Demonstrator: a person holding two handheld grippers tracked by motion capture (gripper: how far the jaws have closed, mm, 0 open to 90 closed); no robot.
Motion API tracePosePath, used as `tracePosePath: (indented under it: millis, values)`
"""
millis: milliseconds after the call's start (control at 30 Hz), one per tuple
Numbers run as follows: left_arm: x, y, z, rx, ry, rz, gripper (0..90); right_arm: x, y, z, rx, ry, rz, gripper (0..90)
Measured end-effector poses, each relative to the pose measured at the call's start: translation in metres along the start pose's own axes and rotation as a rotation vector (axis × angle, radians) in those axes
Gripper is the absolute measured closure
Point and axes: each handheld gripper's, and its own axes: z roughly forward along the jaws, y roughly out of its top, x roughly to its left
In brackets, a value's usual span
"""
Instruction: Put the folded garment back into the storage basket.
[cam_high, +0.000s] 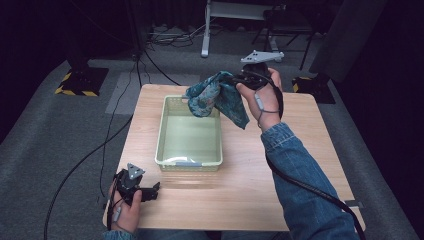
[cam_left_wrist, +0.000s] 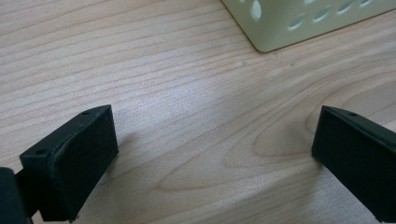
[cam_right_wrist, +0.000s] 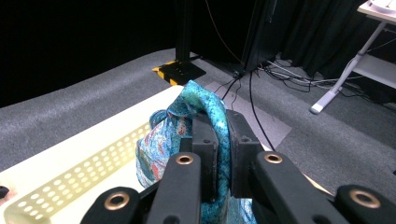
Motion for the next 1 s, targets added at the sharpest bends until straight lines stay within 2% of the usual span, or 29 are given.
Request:
tracePosePath:
  millis: [167,367,500,800,1000]
  values:
    - [0.000,0.000,0.000,0.000,0.000,0.000,0.2,0.007,0.003,0.011,0.006,0.014,0.000,83.5]
    - [0.000,0.000,0.000,0.000,-0.001,-0.001,0.2,0.015,0.003,0.026,0.038,0.018,-0.013,83.4]
    - [0.000,0.000,0.000,0.000,-0.001,-0.001,0.2,0.017,0.001,0.032,0.053,0.017,-0.004,83.4]
    - [0.000,0.000,0.000,0.000,-0.001,-0.001,0.2,0.023,-0.005,0.043,0.089,0.005,-0.026,83.3]
    - [0.000,0.000,0.000,0.000,-0.001,-0.002,0.2,0.026,-0.011,0.052,0.109,0.017,-0.020,83.3]
